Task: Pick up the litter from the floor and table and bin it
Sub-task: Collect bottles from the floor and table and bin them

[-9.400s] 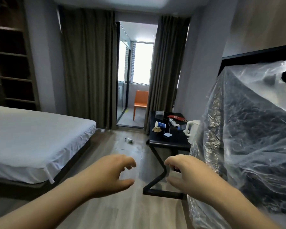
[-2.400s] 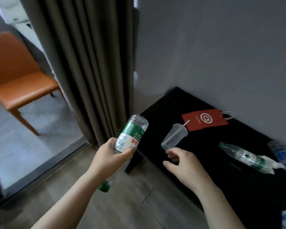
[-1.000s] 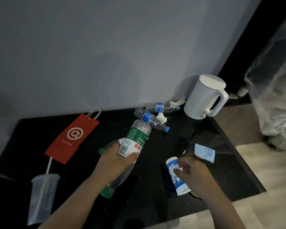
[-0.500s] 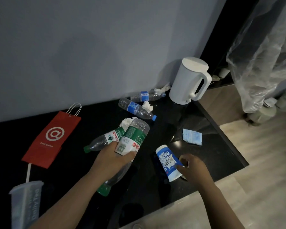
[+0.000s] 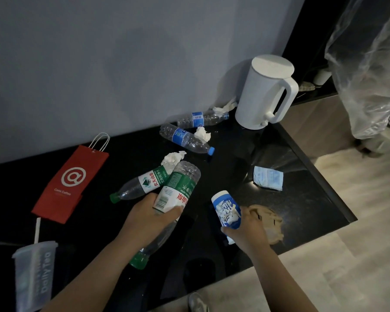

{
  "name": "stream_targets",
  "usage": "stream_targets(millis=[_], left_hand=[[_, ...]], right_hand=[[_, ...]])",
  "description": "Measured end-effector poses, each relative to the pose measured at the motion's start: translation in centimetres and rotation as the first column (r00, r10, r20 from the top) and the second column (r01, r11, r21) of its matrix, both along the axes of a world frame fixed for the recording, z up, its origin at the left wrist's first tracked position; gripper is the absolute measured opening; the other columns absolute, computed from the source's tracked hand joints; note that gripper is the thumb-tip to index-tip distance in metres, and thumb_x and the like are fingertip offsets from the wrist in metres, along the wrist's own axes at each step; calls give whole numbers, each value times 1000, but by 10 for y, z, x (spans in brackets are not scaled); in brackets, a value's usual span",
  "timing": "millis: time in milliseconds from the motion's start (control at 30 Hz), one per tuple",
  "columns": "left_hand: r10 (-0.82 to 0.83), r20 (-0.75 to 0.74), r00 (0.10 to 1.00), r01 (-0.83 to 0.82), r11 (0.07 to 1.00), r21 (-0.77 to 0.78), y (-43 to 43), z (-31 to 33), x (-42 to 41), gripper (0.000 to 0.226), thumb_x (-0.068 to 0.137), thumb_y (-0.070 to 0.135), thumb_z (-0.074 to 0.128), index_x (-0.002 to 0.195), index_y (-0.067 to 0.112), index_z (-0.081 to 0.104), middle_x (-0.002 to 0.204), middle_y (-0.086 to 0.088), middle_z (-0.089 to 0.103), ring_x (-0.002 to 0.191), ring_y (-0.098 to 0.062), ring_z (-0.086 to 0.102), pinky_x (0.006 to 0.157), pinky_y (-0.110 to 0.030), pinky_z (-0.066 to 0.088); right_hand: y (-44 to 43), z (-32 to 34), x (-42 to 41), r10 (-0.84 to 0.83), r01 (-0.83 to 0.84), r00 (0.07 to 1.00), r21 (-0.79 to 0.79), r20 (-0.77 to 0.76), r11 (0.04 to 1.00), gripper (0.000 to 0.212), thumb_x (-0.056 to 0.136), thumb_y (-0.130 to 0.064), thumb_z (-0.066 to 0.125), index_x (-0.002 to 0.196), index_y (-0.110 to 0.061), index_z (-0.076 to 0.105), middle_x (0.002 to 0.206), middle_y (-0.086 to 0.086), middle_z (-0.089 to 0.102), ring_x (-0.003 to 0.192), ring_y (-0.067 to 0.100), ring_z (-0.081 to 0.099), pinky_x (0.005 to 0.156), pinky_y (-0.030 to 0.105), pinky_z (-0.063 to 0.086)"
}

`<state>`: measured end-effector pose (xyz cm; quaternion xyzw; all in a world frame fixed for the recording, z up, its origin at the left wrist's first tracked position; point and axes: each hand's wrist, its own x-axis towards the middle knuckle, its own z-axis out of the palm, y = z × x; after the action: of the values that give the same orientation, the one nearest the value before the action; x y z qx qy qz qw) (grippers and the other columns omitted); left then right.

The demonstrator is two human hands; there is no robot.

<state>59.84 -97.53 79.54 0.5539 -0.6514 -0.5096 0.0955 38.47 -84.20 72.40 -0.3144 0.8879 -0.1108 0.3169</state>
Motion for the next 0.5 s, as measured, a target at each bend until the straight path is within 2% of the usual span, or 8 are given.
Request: stream_targets(millis=[167,233,367,433,500], left_hand=[[29,38,999,-27,999,-44,3,-5,4,43,62,58,75,94,33,60,88,13,70,74,14,62,57,-12,45],[30,39,999,-28,999,-46,3,-6,8,40,63,56,75,92,32,59,87,13,69,73,14,62,55,-10,44],[5,-2,1000,-5,999,-48,0,0,19,40,66,54,76,96,32,61,88,14,70,73,14,62,56,-10,44],[-8,-44,999,5,999,-51,-1,7,26,38,67,51,76,98,33,62,89,15,70,74,13,63,55,-8,44],[-39,-89,995,33,997,-63,-2,17,33,35,68,50,76,97,34,62,89,15,70,74,13,63,54,-8,44]], right_hand=[[-2,-8,-1,2,-2,1000,14,23,1000,85,75,-45,73,143,-17,29,127,5,51,109,22,56,81,31,46],[0,-6,0,-19,19,999,2,33,1000,84,74,-40,73,142,-17,30,125,5,53,108,21,56,81,31,47],[5,13,13,-112,119,992,-136,61,984,74,73,-36,75,135,-16,41,120,3,58,103,16,59,79,30,52],[9,29,24,-154,166,986,-229,69,959,66,72,-33,79,128,-16,47,113,0,60,93,10,59,73,23,52],[13,49,36,-187,190,982,-293,39,937,63,72,-34,80,124,-18,49,104,-7,57,83,2,56,61,11,44]])
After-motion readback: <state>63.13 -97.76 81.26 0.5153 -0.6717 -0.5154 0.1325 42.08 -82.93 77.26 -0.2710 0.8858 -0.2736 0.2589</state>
